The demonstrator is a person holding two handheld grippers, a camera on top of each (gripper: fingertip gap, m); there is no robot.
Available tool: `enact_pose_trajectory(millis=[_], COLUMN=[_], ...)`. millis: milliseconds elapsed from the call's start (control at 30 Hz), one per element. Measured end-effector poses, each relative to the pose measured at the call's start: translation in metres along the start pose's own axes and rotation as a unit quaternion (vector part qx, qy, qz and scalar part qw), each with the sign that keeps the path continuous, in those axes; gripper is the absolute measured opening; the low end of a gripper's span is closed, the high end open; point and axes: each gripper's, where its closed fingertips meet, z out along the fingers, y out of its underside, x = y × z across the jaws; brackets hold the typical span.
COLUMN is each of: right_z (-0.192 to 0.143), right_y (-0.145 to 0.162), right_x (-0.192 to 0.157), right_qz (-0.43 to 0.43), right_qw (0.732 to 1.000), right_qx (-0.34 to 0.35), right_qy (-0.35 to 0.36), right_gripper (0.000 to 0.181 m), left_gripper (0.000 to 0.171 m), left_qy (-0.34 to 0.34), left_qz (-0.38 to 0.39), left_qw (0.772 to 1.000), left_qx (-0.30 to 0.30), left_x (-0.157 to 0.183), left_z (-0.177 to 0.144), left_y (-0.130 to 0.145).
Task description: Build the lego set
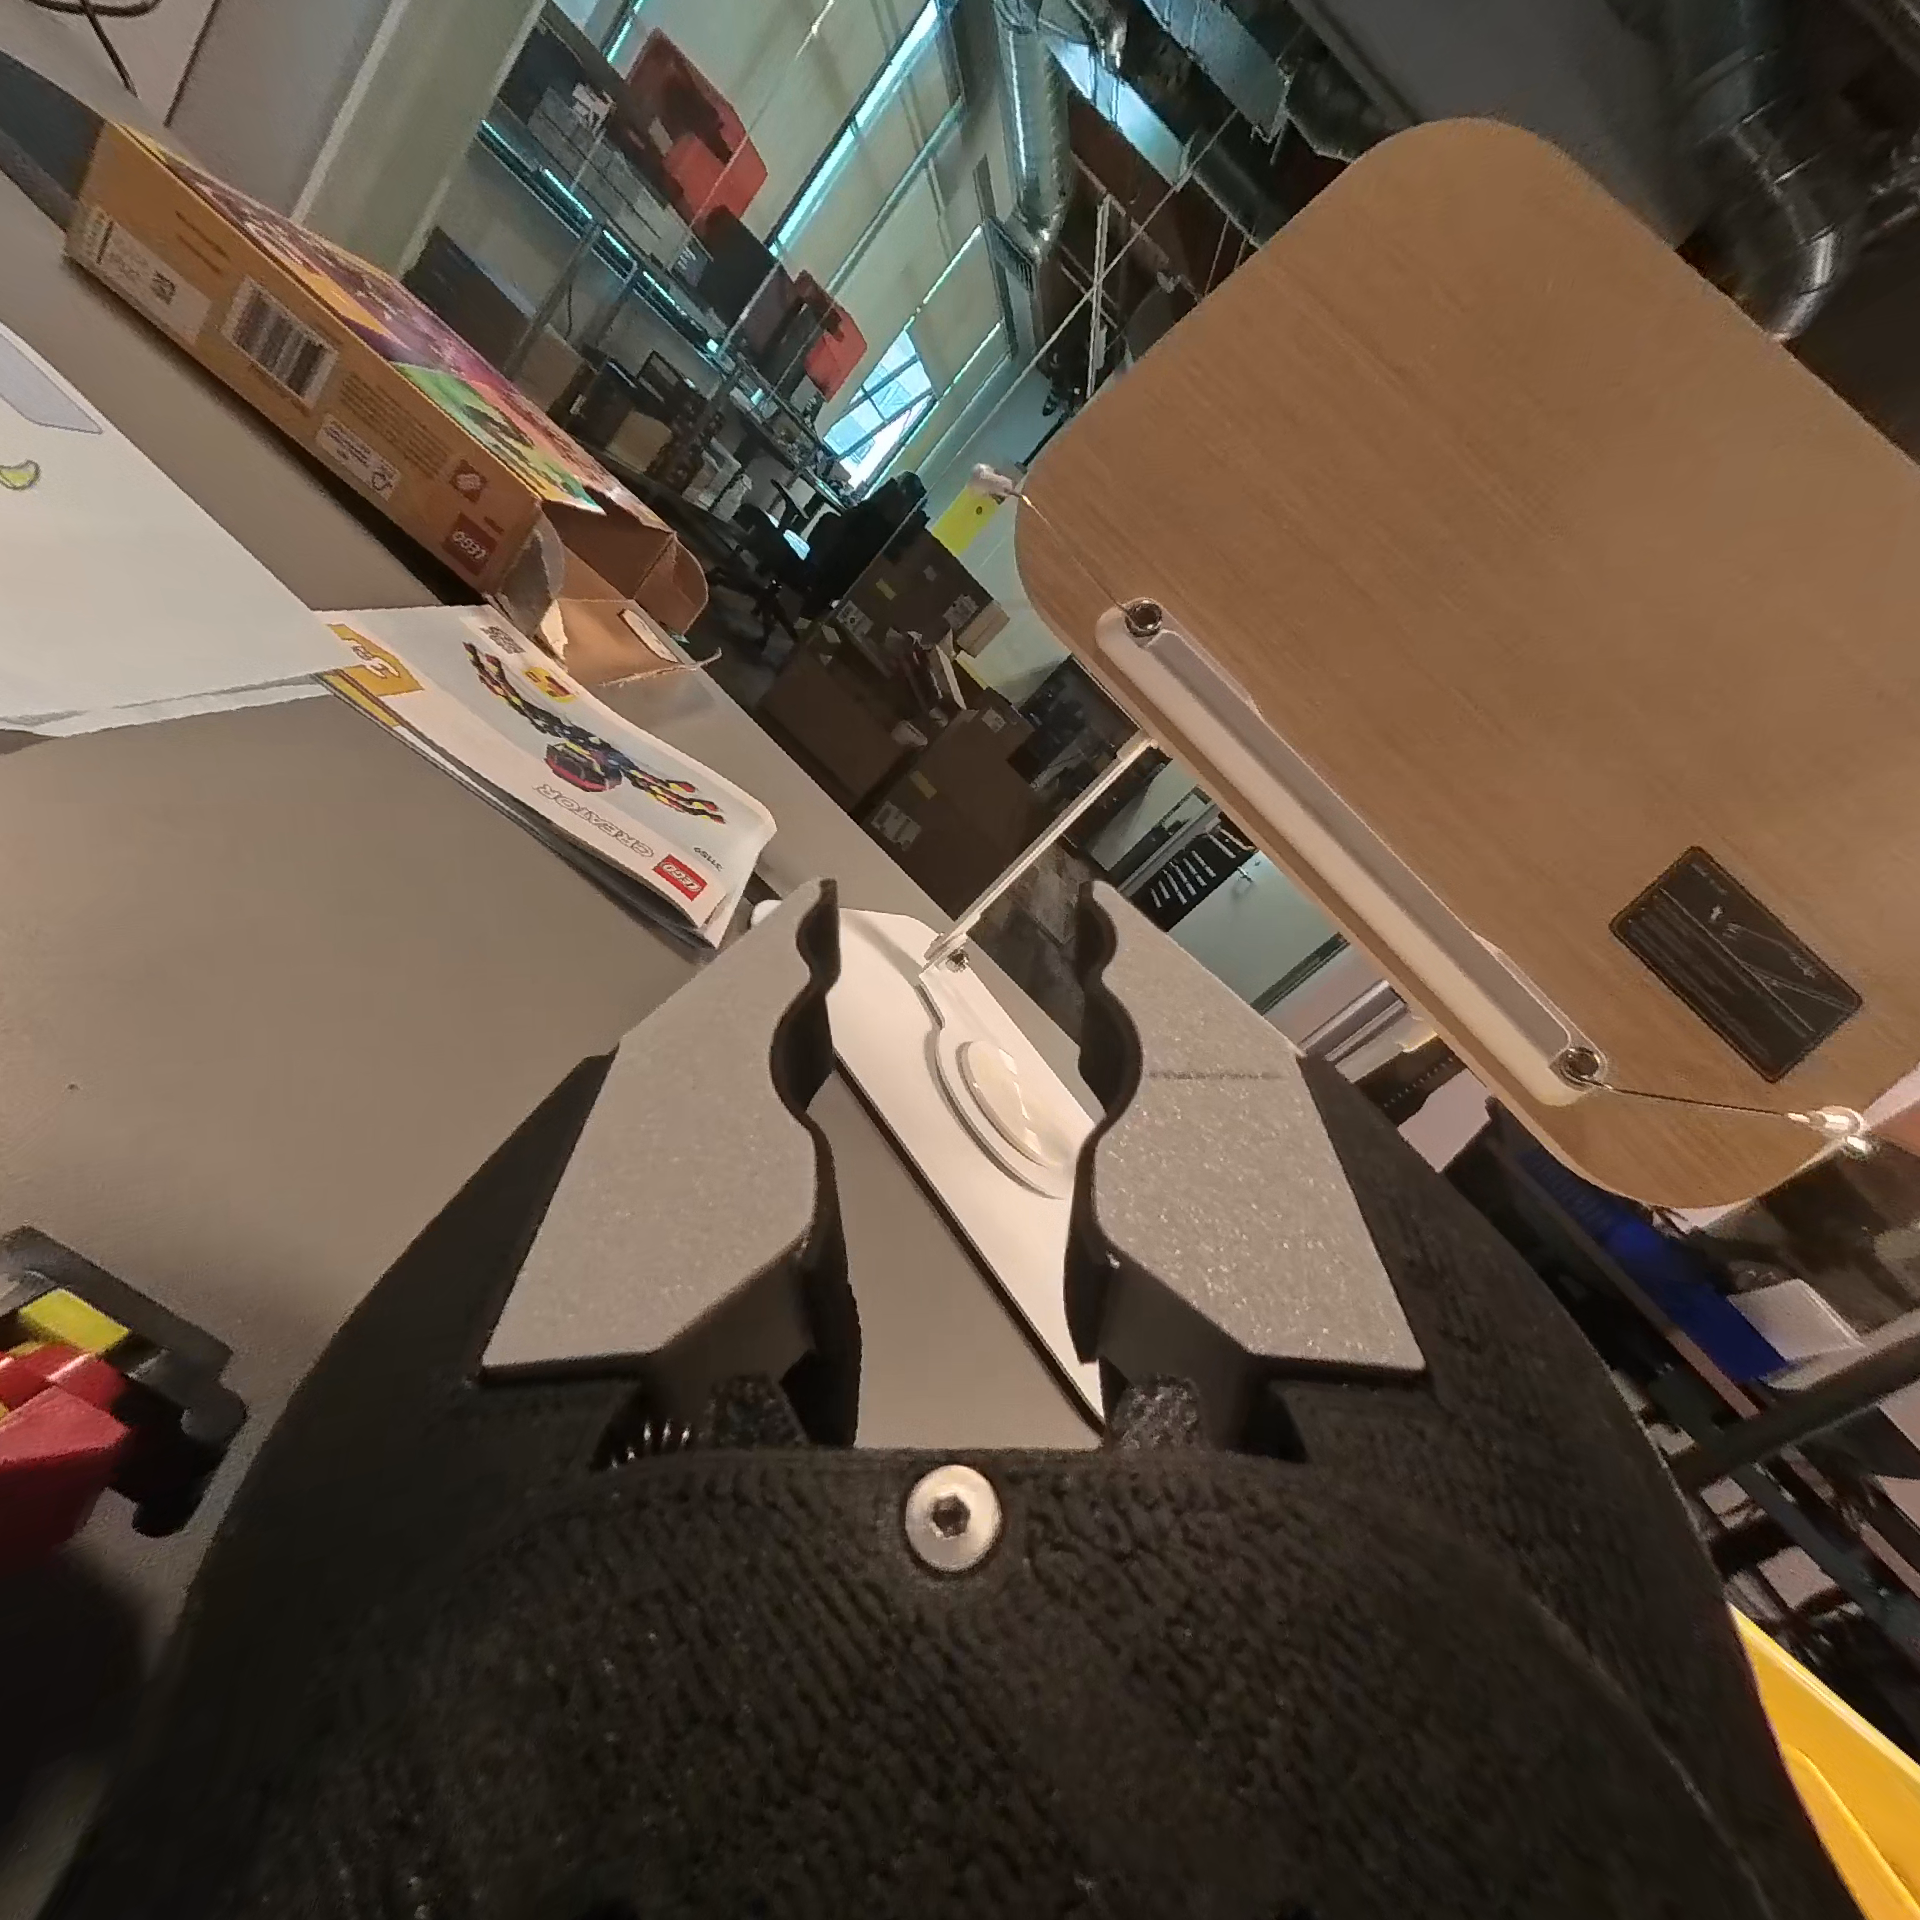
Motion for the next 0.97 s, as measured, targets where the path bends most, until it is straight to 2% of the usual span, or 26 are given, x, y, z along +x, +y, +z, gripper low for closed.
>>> enact_pose_trajectory(millis=[133, 233, 467, 700, 967], right_z=[0.000, 0.000, 0.000, 0.000, 0.001], right_y=[0.001, 0.001, 0.003, 0.004, 0.011], right_x=[0.001, -0.001, 0.001, 0.001, 0.007], right_qz=[-0.009, -0.018, -0.027, -0.037, -0.034], right_qw=[1.000, 1.000, 0.999, 0.999, 0.998], right_qx=[-0.004, -0.006, -0.013, -0.019, -0.038], right_qy=[0.005, 0.004, 0.011, 0.015, 0.030], right_gripper=[0.044, 0.044, 0.044, 0.044, 0.044], left_gripper=[0.029, 0.025, 0.026, 0.027, 0.030], left_qy=[0.075, 0.107, 0.202, 0.219, 0.222], left_qz=[0.035, 0.070, 0.015, 0.042, 0.030], left_qw=[0.995, 0.989, 0.976, 0.970, 0.969], left_qx=[0.049, 0.075, 0.082, 0.093, 0.102], left_x=[0.048, 0.066, 0.086, 0.097, 0.095], left_z=[-0.013, -0.015, -0.019, -0.025, -0.028], left_y=[-0.017, -0.020, -0.022, -0.024, -0.026])
